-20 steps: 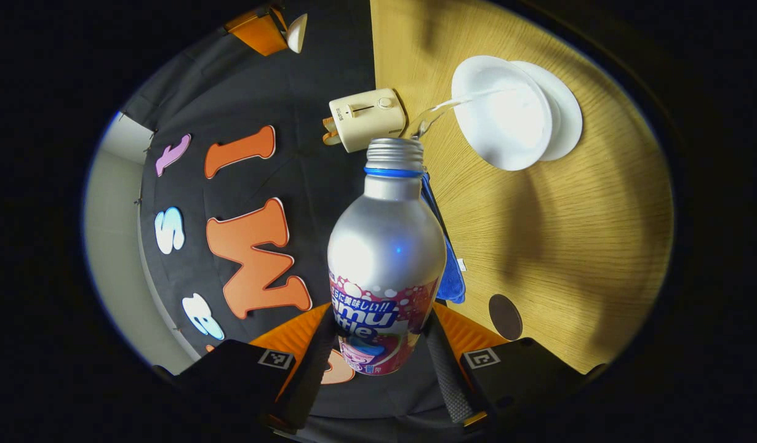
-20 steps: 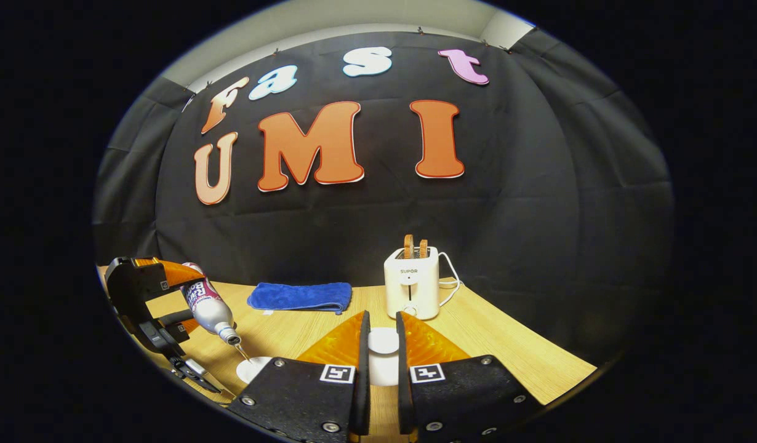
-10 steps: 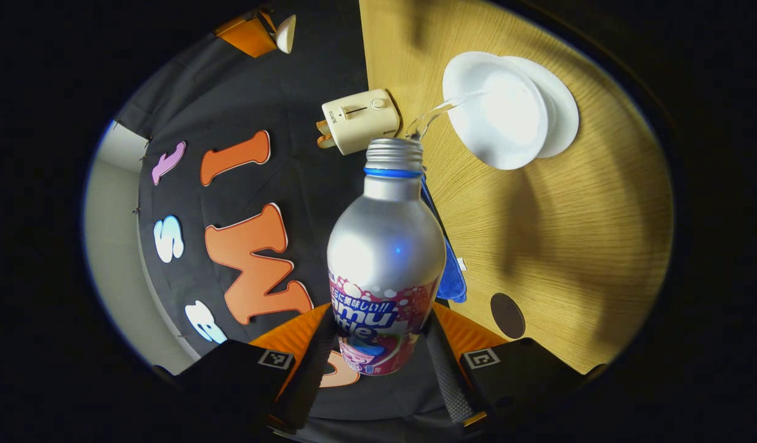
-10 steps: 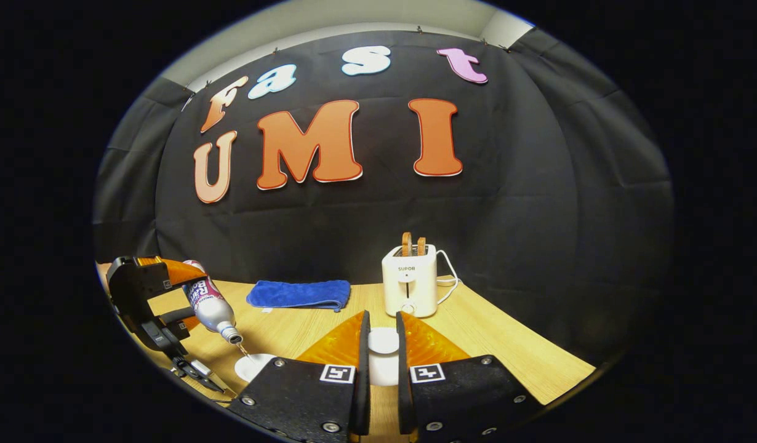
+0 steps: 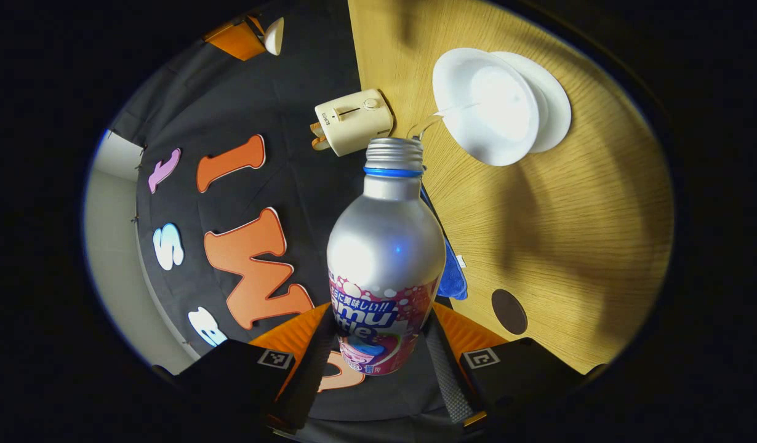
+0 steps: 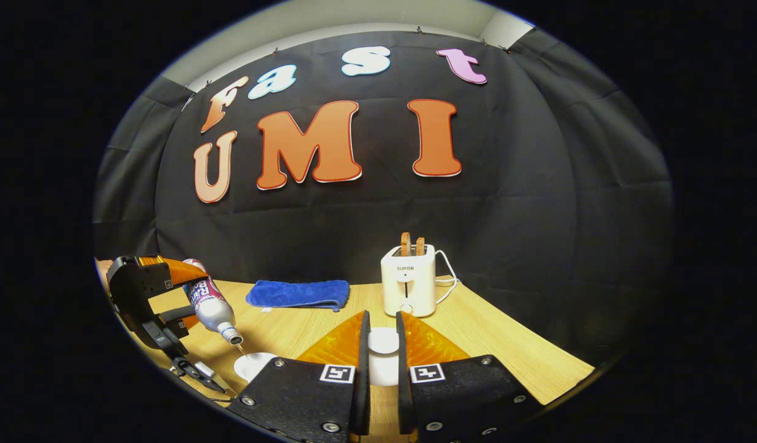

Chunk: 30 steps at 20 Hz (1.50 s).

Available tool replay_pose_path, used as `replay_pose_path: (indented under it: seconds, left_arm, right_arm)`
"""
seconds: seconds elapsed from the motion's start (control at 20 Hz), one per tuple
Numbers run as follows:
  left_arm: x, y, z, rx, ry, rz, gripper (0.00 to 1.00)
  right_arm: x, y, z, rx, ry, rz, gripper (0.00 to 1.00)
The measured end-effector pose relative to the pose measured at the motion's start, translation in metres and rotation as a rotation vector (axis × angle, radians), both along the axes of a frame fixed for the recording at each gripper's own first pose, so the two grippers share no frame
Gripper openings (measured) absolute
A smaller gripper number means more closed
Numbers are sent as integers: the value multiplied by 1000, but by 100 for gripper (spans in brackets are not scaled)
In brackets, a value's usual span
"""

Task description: Open the teacup lid with one hand, grasp the water bottle and pour water into the teacup with the other hand; after pouring, place the water bottle on the coaster and then close the teacup lid.

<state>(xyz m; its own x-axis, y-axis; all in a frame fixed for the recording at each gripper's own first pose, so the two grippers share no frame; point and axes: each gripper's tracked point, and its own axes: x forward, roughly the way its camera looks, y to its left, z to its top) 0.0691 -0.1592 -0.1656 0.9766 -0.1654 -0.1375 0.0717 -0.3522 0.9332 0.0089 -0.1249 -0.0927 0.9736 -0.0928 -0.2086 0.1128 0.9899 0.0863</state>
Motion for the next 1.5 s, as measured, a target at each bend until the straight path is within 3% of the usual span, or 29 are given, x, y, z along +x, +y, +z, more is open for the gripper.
replay_pose_path:
  seconds: [1.0,1.5]
  left_arm:
    - [-1,-9,20,98,-86,-43,85]
    - [3,-9,20,131,-75,-57,84]
  right_arm:
    - [-7,6,2,-23,0,26,18]
    - [-6,18,-1,-28,13,51,18]
